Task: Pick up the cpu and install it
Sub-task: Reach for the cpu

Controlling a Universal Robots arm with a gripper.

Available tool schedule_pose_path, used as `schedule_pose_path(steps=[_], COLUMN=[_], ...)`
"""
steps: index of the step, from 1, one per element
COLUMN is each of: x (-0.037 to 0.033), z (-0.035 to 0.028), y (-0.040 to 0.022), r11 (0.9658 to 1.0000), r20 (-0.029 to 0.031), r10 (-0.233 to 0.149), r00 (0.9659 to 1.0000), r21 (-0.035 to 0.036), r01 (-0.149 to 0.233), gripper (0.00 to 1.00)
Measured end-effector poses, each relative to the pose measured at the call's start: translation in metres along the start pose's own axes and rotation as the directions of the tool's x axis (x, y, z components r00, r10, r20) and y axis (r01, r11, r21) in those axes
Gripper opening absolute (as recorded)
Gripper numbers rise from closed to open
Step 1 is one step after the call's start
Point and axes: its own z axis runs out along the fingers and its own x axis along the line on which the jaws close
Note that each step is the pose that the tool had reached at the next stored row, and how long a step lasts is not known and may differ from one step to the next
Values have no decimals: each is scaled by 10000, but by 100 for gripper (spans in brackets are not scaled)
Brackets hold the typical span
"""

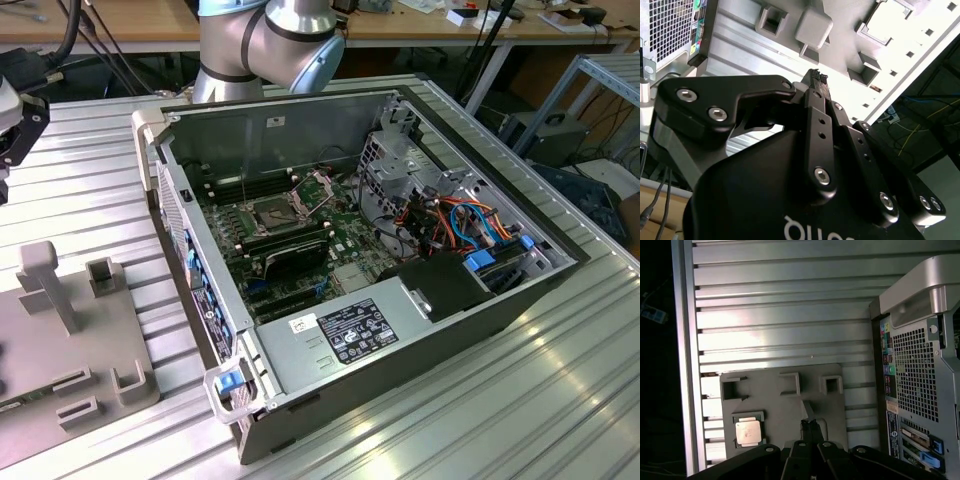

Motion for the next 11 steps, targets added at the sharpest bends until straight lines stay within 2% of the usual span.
schedule_pose_path(steps=[4,11], x=[0,1], z=[3,58], y=[0,-3], r11=[10000,10000], r20=[1,-1], r10=[0,0], r00=[10000,10000], r21=[-1,1], r01=[0,0], gripper=[11,11])
